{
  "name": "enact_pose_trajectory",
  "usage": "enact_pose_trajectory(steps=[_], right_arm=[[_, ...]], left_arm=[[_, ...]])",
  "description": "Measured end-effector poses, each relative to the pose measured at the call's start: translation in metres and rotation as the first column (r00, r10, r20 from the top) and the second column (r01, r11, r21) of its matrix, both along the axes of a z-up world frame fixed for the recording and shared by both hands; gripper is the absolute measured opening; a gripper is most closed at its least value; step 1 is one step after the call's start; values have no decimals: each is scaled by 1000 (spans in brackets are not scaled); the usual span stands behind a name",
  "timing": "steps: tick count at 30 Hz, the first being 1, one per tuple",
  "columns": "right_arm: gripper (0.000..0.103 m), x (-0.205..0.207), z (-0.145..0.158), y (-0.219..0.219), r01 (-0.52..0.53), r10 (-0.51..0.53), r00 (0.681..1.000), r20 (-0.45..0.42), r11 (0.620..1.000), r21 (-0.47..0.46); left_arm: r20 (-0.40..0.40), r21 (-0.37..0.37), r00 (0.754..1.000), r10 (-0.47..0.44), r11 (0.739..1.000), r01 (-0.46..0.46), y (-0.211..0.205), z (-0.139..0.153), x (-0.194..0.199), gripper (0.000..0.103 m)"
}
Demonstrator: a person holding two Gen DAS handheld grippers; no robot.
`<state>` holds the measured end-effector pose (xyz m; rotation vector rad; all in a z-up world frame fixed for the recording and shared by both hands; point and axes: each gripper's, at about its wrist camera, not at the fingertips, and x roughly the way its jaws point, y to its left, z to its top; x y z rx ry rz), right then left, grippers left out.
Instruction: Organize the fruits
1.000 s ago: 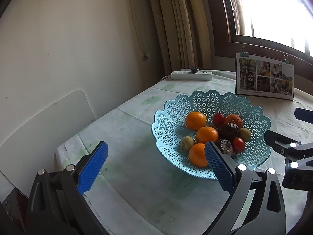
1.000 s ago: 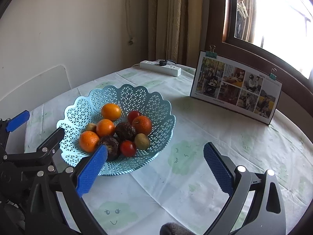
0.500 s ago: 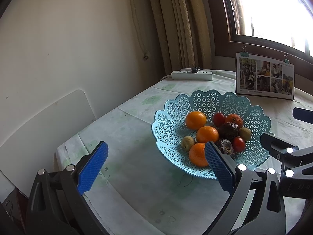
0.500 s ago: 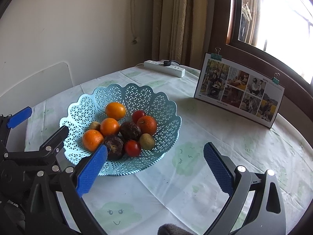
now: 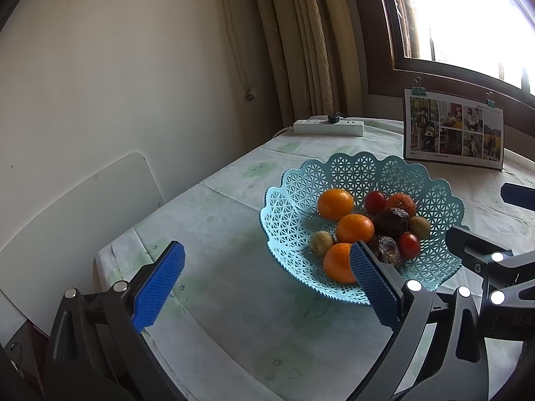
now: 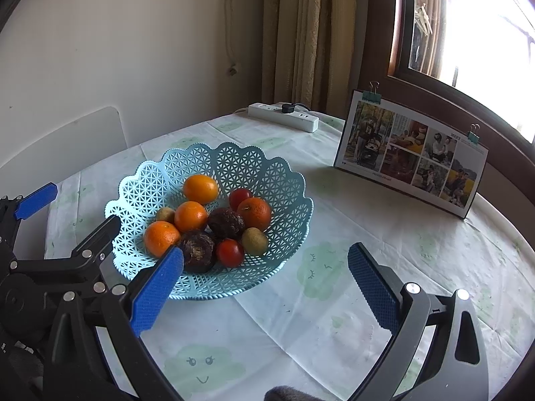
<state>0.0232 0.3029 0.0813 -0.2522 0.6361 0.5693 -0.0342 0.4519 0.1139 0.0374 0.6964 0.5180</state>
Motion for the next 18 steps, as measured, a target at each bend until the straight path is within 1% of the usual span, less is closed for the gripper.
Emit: enact_pose_trajectory(steps=[5, 8, 11, 15, 18], right_arm=[[98, 0, 0, -3, -14, 14, 1000, -13, 999, 28], [98, -2, 1, -4, -8, 8, 1000, 2, 1000, 23], [98, -1, 1, -10, 8, -8, 1000, -5, 1000, 16], [98, 8, -3, -31, 61, -60, 995, -84, 998, 11], [98, 13, -8, -58, 137, -134, 984, -121, 990, 14]], left_arm=[[1, 1, 1000, -2, 1000, 2, -1, 1, 0, 100], [2, 6, 1000, -3, 1000, 3, -4, 3, -1, 100], [6, 7, 1000, -11, 1000, 11, -8, 6, -2, 100], [8, 8, 999, -39, 999, 39, -20, 11, -1, 100], [-2, -2, 996, -93, 996, 93, -37, 11, 3, 100]])
